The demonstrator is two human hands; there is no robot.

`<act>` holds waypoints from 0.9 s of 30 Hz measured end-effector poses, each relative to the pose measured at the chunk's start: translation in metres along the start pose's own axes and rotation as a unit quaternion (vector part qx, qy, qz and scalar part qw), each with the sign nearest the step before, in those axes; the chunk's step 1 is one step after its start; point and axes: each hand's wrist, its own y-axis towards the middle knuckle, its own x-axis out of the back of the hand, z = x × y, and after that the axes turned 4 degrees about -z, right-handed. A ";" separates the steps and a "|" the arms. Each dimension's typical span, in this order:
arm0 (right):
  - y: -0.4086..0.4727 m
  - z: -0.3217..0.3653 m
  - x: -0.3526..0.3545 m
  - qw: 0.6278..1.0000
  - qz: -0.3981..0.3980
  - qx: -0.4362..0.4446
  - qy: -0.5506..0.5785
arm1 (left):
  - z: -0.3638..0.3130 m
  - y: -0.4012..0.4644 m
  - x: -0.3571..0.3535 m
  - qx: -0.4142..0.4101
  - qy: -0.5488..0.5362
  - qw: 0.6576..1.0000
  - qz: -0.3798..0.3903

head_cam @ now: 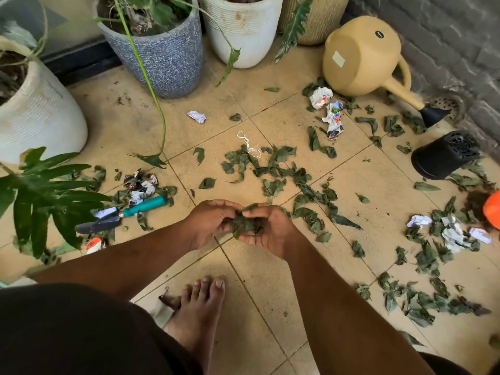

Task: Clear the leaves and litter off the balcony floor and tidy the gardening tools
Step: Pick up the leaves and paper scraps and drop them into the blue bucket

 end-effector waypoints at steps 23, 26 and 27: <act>-0.005 -0.001 -0.081 0.904 -0.217 0.252 -0.270 | -0.005 -0.021 -0.015 0.040 -0.249 0.967 0.045; -0.014 -0.025 -0.098 0.797 -0.278 0.360 -0.398 | 0.087 -0.021 -0.010 -0.052 -0.071 0.990 0.114; -0.017 -0.031 -0.100 0.754 -0.304 0.393 -0.429 | 0.127 -0.027 -0.006 -0.126 0.125 0.983 0.055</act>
